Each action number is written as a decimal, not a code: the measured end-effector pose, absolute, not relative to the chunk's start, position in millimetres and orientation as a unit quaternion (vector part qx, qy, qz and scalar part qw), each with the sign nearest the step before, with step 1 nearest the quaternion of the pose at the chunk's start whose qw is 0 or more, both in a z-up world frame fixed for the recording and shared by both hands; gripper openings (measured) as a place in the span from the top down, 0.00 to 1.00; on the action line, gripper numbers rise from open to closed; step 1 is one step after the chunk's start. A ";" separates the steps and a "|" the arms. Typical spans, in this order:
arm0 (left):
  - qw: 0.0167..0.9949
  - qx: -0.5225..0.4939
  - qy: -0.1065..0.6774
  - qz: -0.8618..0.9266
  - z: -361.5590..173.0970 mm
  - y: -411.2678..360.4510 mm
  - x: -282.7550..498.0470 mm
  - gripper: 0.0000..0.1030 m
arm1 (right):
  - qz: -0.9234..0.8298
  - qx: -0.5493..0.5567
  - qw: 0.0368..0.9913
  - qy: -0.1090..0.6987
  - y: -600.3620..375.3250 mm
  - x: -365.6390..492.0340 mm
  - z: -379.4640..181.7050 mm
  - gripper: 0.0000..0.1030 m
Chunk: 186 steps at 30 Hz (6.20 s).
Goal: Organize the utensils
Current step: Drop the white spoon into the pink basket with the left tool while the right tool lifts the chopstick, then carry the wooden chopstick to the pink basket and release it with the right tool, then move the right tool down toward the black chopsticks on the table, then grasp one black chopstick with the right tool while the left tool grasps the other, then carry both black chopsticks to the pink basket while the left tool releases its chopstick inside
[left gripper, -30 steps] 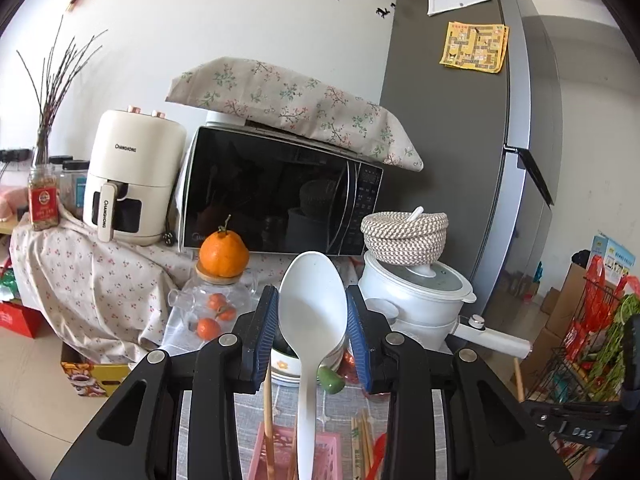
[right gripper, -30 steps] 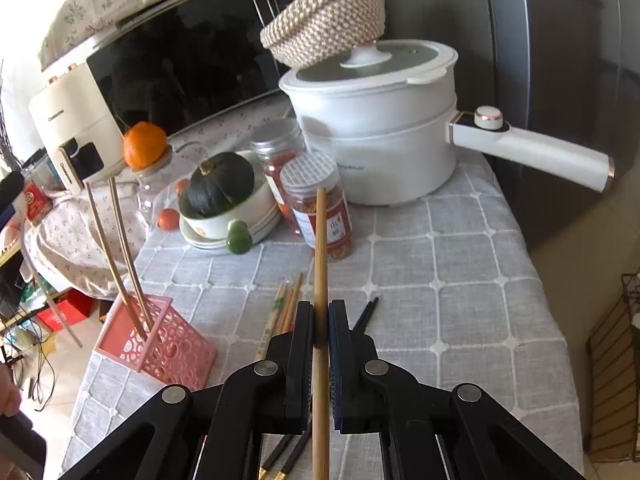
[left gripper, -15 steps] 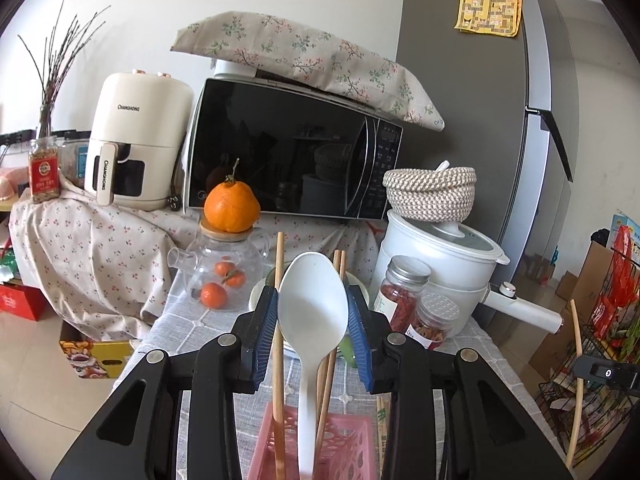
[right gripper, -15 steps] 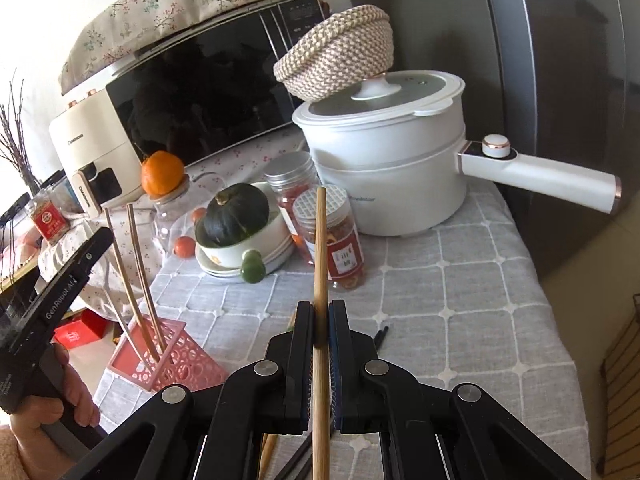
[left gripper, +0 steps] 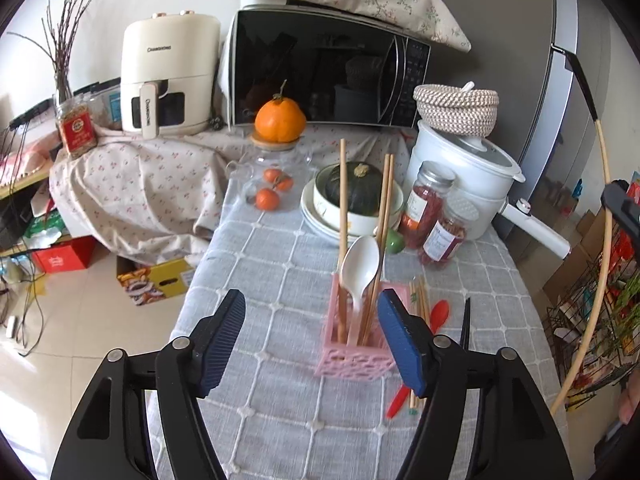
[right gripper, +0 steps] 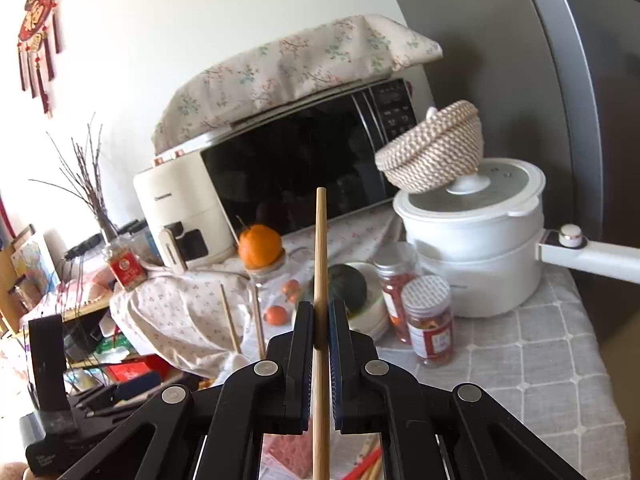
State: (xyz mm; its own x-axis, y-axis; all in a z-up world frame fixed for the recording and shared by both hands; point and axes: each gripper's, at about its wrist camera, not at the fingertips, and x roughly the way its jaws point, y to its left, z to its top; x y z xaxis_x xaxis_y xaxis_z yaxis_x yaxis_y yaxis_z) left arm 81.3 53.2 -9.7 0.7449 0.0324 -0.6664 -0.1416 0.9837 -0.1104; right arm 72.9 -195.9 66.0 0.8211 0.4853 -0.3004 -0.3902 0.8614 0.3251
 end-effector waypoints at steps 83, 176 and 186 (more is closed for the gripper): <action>0.877 -0.075 0.475 0.011 -61.4 59.9 92.7 0.12 | 0.173 0.061 0.918 0.351 -162.9 113.8 -8.3 0.32; 0.771 0.093 0.610 -0.156 -154.3 -168.8 235.1 0.82 | 0.084 0.178 0.827 0.527 -317.2 71.8 -68.9 0.95; 0.787 0.105 0.595 -0.125 -147.6 -169.0 229.0 0.95 | 0.091 0.177 0.831 0.520 -308.3 74.4 -61.2 0.95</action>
State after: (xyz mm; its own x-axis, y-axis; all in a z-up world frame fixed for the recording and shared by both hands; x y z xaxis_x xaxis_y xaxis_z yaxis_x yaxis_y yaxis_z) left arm 229.0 -169.0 -147.6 0.2617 -0.0711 -0.9625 0.3219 0.9466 0.0175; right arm 74.4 -308.3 -61.2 0.4434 0.3361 -0.8309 0.0327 0.9204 0.3897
